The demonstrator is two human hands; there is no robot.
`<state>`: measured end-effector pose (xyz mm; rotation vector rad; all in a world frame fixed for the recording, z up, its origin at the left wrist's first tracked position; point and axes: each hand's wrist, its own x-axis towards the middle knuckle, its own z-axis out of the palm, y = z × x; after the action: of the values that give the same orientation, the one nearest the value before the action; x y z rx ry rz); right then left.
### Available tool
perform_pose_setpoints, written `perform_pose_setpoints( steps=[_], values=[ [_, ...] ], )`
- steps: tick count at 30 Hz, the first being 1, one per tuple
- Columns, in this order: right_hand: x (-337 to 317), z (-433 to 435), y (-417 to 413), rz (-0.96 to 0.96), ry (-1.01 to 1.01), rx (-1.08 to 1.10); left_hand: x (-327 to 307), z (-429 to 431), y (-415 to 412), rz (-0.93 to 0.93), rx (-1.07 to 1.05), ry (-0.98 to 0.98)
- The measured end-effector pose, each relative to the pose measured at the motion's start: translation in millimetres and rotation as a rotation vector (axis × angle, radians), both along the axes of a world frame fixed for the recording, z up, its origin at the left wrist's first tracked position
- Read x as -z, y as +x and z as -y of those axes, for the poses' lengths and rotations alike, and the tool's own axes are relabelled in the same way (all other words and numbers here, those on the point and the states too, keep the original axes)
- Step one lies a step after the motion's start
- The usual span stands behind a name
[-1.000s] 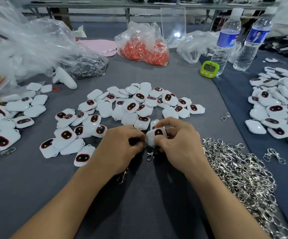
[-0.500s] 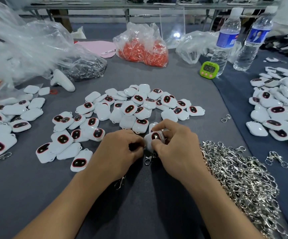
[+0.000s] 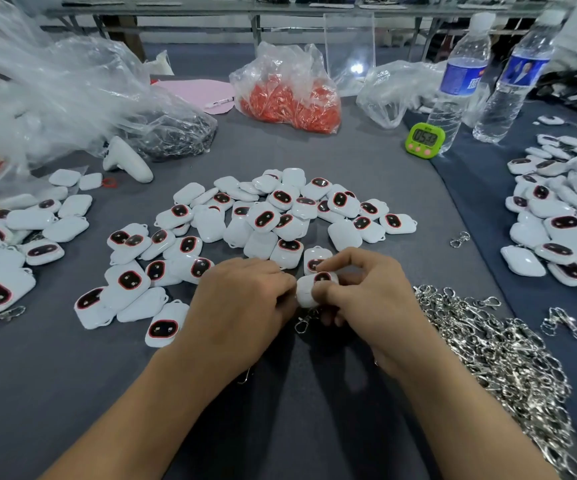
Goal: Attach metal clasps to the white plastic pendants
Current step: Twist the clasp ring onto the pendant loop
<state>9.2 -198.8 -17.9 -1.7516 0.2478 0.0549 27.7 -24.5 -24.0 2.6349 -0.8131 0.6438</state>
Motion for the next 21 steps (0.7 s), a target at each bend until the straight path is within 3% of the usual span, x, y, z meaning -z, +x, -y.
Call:
perform_pose_setpoints(
  steps=[3, 9, 21],
  values=[
    [-5, 5, 3, -0.074, 0.214, 0.008, -2, -2, -1, -0.063, 0.018, -0.147],
    [-12, 10, 5, -0.19, 0.471, 0.011, -4, -7, 4, -0.483, -0.008, -0.691],
    [-11, 7, 6, -0.205, 0.669, -0.031, -2, 0, 6, -0.791, 0.084, -1.062]
  ],
)
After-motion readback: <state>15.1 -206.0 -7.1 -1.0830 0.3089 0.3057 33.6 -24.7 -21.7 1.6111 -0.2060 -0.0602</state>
